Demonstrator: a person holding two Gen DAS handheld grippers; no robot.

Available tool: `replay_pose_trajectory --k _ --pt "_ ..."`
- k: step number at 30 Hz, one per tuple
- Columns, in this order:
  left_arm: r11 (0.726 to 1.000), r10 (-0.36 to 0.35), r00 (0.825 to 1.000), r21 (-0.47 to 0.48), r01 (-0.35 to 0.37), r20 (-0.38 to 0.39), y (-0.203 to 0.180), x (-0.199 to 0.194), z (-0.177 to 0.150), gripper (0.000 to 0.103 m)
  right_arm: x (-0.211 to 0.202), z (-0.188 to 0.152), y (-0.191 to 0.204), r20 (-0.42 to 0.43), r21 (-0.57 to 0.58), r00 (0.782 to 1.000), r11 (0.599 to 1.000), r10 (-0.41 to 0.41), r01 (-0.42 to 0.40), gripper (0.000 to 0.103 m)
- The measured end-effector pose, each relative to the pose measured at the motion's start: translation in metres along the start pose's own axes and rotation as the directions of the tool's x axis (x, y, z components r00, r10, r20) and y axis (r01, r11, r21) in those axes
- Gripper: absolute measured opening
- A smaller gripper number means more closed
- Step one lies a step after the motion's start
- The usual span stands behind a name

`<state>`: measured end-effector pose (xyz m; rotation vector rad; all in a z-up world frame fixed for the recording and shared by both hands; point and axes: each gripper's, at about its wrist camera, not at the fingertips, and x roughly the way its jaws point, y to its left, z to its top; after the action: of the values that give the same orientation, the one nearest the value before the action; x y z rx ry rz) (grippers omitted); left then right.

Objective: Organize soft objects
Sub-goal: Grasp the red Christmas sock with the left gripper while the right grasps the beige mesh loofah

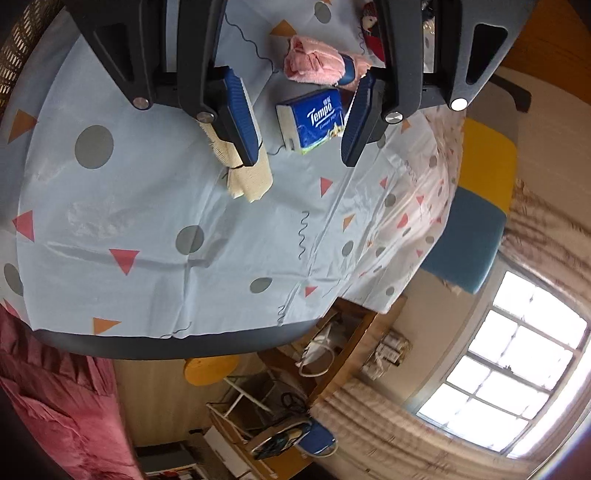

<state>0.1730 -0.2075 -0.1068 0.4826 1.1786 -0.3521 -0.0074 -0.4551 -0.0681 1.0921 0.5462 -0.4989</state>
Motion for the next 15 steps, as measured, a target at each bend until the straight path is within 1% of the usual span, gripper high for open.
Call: replay_pose_trajectory --k 2,3,4,5,6,8,9,11,13,15 --pt "1.000 0.020 1.000 0.003 -0.020 -0.008 -0.002 0.010 -0.004 0.069 -0.005 0.005 -0.010 0.039 0.052 0.999 0.999 -0.017 0.015 0.048" --pt "1.000 0.019 1.000 -0.001 -0.019 -0.010 -0.002 0.013 -0.006 0.065 -0.006 0.006 -0.014 0.046 0.072 0.999 0.997 -0.028 0.024 0.048" --pt "1.000 0.008 1.000 -0.006 -0.008 -0.010 -0.003 0.016 -0.008 0.059 -0.004 0.007 -0.018 0.045 0.091 0.998 0.995 -0.035 0.030 0.049" --pt "1.000 0.011 1.000 0.004 -0.011 -0.002 -0.004 0.016 -0.010 0.050 -0.002 0.007 -0.021 0.036 0.104 0.998 0.994 -0.042 0.039 0.050" --pt "0.999 0.018 1.000 0.027 -0.019 0.021 -0.007 0.014 -0.013 0.036 0.002 0.007 -0.022 0.020 0.108 0.998 0.993 -0.053 0.051 0.052" --pt "0.998 -0.011 0.998 0.069 0.006 0.068 -0.013 0.004 -0.021 0.023 0.013 0.004 -0.021 -0.028 0.096 0.997 0.993 -0.073 0.075 0.052" --pt "0.997 -0.034 0.996 0.072 0.028 0.081 -0.013 -0.001 -0.025 0.020 0.018 0.003 -0.020 -0.052 0.088 0.996 0.993 -0.079 0.083 0.052" --pt "0.994 -0.097 0.989 0.055 0.092 0.110 -0.011 -0.012 -0.038 0.018 0.027 -0.001 -0.018 -0.088 0.069 0.991 0.991 -0.105 0.111 0.052" --pt "0.986 -0.161 0.978 0.056 0.155 0.133 -0.010 -0.023 -0.057 0.018 0.033 -0.004 -0.017 -0.111 0.041 0.984 0.989 -0.137 0.142 0.052" --pt "0.979 -0.198 0.969 0.082 0.188 0.148 -0.015 -0.030 -0.078 0.018 0.039 -0.006 -0.015 -0.131 0.000 0.975 0.983 -0.181 0.183 0.052"
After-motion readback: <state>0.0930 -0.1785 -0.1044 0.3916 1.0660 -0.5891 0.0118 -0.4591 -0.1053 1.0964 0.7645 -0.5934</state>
